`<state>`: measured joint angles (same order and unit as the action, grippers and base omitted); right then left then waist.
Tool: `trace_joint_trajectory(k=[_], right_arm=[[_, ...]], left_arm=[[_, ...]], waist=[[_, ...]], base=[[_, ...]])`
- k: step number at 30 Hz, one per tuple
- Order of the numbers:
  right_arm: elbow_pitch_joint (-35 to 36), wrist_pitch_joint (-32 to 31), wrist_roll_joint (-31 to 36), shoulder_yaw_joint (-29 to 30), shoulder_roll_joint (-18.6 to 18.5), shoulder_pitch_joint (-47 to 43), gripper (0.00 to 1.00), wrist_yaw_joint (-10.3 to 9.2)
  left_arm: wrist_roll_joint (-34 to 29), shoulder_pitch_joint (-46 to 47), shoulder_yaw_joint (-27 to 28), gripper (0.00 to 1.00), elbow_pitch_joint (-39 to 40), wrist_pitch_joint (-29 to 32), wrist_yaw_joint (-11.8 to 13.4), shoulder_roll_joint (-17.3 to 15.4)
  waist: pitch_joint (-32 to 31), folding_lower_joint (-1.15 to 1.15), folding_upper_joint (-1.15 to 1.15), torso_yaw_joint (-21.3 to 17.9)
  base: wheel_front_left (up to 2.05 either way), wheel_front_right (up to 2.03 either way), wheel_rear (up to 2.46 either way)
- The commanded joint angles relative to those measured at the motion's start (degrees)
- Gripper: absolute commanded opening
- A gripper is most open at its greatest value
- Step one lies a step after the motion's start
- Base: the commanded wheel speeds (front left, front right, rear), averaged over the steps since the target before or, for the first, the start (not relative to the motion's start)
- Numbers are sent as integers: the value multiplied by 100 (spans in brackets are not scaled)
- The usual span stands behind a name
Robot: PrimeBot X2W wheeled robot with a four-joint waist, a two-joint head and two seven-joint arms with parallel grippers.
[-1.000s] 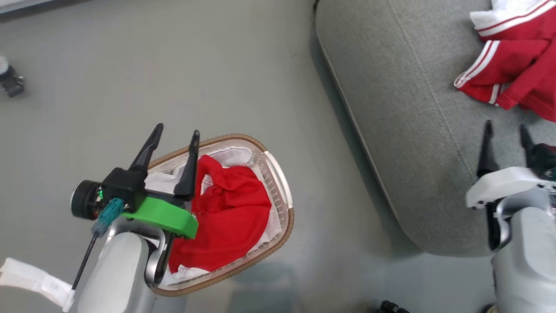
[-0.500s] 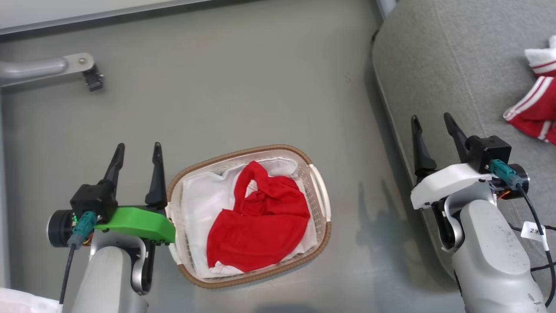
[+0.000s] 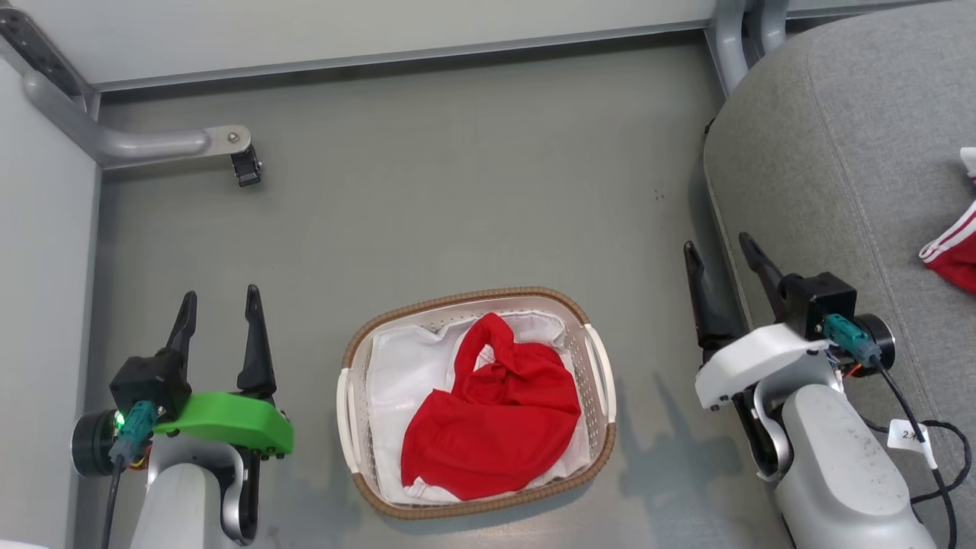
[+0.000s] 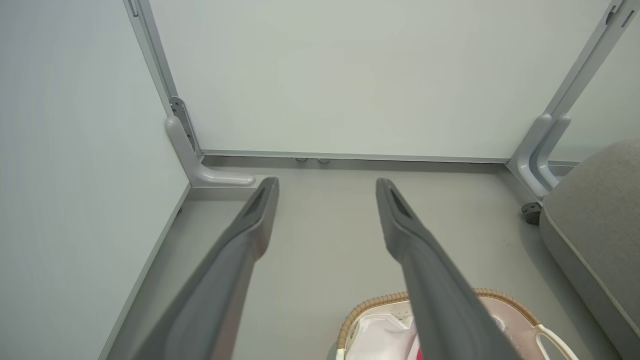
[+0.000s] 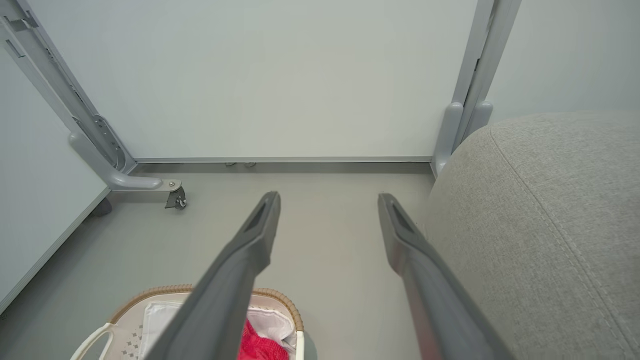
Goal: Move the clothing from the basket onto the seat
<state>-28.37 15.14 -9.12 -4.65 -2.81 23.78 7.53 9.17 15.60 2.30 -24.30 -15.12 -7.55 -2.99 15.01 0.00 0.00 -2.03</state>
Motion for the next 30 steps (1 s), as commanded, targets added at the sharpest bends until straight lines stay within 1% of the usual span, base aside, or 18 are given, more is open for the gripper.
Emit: trace_joint_trajectory(k=[1,7,13,21,30], right_arm=[[33,1,-46,-39,-24,-137,100,-8],[86,1,-128,-71,-26,-452,100,-8],[143,1,-239,-29,-24,-773,100,-8],[330,1,-134,-60,-24,-1142,100,-8],[398,1,-234,-83,-23,-1396,100,-8]], left_arm=[[-65,-123,47,100,-15,-5,15,0],[54,-365,42,100,-86,-5,17,6],[159,-623,-31,100,-40,-5,90,5],[204,-936,-173,100,147,-5,160,4],[250,-1111,-210,100,305,-5,221,4]], waist=[[-124,0,0,53],[-360,0,0,40],[-595,0,0,15],[-844,0,0,2],[-906,0,0,20]], base=[[0,0,0],[0,0,0],[0,0,0],[0,0,0],[0,0,0]])
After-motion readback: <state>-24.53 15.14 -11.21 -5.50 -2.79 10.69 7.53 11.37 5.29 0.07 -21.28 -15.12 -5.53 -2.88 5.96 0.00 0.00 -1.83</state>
